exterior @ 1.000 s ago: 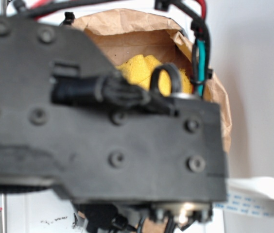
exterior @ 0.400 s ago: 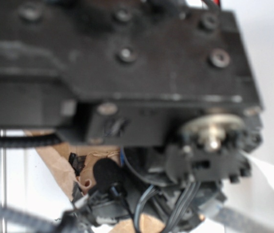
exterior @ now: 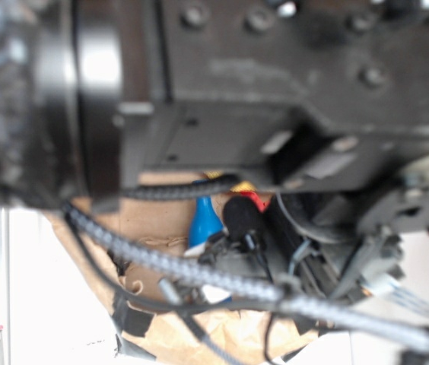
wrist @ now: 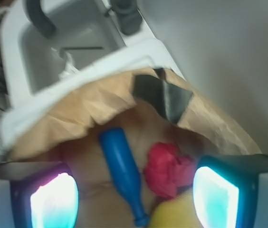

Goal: Grab the blue bottle.

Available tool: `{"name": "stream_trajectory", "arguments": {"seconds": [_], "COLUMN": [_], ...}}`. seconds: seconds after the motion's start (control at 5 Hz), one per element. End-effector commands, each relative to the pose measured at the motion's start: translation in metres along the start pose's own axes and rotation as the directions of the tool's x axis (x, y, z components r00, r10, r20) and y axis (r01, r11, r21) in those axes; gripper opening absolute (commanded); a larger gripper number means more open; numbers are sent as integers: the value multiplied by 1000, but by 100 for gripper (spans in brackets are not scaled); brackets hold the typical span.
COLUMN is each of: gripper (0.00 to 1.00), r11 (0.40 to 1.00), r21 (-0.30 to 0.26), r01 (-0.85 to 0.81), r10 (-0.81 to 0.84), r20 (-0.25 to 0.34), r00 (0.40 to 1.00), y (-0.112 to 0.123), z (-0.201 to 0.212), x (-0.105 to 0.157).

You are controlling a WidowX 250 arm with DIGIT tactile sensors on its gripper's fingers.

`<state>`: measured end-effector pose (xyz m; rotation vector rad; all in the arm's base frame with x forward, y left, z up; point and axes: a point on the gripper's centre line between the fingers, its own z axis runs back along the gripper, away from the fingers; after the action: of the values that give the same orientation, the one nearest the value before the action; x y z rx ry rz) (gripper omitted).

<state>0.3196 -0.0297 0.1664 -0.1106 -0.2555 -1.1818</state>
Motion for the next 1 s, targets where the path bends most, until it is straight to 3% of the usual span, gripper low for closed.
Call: {"name": "stream_trajectory", "arguments": {"seconds": [0.0, 0.2, 0.8], "gripper": [100, 100, 100], "r11": [973, 952, 952], "r21": [-28, -19, -19], "r01": [230, 305, 305], "r10": [-231, -306, -306], "r20": [-54, -56, -56], "r00": [971, 950, 950], "y": [-20, -51, -51], "z": [-34, -45, -45], "x": [-12, -38, -38]}}
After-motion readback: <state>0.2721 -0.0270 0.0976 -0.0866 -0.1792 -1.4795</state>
